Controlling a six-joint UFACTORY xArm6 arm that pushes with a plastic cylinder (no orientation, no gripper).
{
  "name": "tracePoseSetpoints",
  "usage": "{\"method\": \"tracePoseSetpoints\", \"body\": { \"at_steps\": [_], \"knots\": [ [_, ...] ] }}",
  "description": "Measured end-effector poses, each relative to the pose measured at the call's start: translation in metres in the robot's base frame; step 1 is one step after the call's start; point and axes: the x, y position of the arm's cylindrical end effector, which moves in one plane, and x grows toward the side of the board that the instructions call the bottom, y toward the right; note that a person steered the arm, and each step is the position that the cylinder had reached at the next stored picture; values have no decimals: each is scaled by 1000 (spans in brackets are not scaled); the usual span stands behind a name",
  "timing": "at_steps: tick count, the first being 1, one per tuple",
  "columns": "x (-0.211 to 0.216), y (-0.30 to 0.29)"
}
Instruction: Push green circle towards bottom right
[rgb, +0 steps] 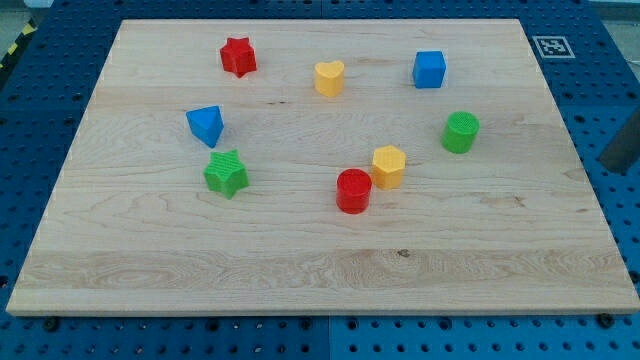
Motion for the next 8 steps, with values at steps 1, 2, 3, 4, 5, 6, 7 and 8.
{"method": "tracePoseSetpoints", "body": {
  "at_steps": [1, 2, 3, 4, 5, 6, 7, 8],
  "knots": [
    [-73, -36],
    [-84, -140],
    [-84, -202],
    [-81, -193],
    [-59, -178],
    [-33, -170],
    [9, -156],
    [54, -138]
  ]
}}
